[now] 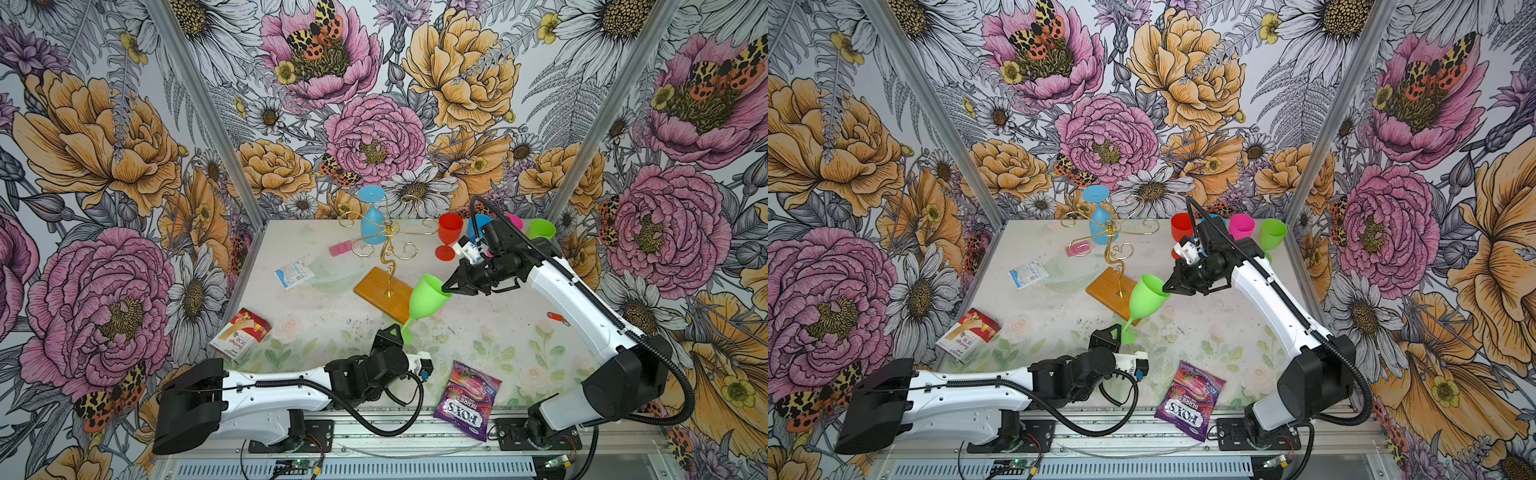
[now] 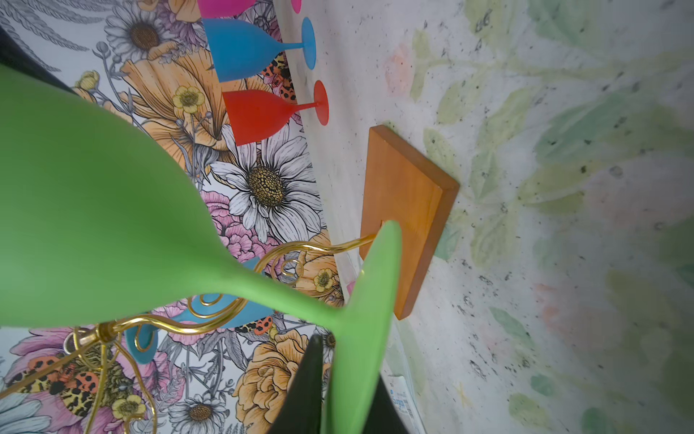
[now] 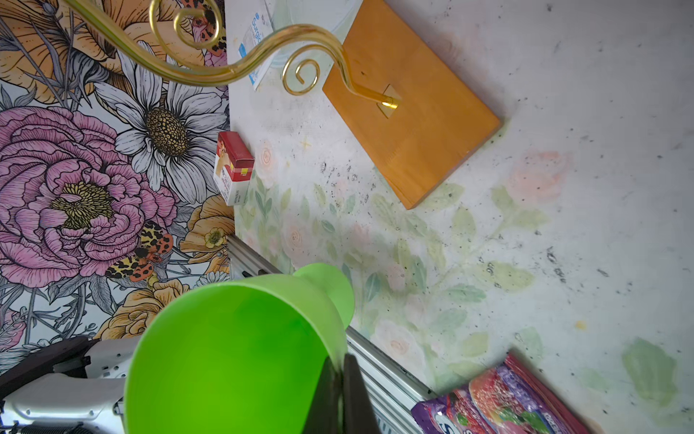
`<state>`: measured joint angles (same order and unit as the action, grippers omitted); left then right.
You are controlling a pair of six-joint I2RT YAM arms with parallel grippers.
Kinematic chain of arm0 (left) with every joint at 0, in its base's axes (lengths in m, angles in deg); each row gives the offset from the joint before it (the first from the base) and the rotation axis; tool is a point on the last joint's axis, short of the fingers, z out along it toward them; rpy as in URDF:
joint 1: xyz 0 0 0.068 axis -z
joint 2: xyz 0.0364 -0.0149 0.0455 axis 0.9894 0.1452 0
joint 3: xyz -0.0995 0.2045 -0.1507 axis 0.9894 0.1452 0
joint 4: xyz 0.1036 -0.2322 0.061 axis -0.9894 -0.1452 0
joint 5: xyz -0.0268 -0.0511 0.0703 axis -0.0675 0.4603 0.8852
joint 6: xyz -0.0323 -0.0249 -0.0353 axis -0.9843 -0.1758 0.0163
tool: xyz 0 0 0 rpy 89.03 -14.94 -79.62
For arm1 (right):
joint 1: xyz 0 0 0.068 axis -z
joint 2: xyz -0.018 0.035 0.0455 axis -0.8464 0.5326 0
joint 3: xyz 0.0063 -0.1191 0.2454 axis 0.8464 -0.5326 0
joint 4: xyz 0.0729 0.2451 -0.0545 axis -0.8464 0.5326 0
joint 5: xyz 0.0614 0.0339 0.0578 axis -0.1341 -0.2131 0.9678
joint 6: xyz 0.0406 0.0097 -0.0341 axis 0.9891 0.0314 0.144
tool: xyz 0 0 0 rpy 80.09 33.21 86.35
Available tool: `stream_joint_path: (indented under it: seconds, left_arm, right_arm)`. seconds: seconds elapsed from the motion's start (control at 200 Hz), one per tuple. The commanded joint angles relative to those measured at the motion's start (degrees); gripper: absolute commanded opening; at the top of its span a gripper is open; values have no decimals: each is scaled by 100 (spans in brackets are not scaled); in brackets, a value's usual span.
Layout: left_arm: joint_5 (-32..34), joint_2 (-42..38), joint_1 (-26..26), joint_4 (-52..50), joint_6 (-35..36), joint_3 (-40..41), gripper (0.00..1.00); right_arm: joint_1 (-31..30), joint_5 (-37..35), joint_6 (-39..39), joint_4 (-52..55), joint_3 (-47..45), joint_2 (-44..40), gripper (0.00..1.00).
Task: Take the wine glass off the wine glass rack
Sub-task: Pick up the wine glass from the wine glass rack, then place the wine glass at the top-center of the table.
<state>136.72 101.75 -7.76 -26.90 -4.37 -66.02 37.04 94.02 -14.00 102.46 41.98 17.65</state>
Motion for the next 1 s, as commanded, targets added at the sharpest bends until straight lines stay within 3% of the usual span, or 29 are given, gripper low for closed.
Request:
stream_joint_path:
  seconds: [0.0, 0.3, 0.49, 0.596, 0.736, 0.996]
  left_arm:
    - [-183, -235, 95, 250, -157, 122, 34]
    - [-846, -757, 185, -53, -1307, 80, 78]
    - [-1100, -1142, 183, -721, -2582, -289, 92]
    - [-1154, -1125, -13, -1590, -3882, -901, 93]
    - [-1035, -1364, -108, -1759, -4762, -1014, 93]
    - [-2212, -2427, -976, -2348, -6325, -992, 95]
  right_arm:
    - [46, -304, -73, -100, 101, -133, 0]
    - [249, -1899, -309, -410, 424, -206, 0]
    - [229, -3282, -580, -645, 704, -62, 0]
    - [180, -4004, -758, -645, 898, 174, 0]
    - [172, -4480, -946, -638, 1269, 637, 0]
    - [151, -4717, -1175, -643, 2156, 1690, 0]
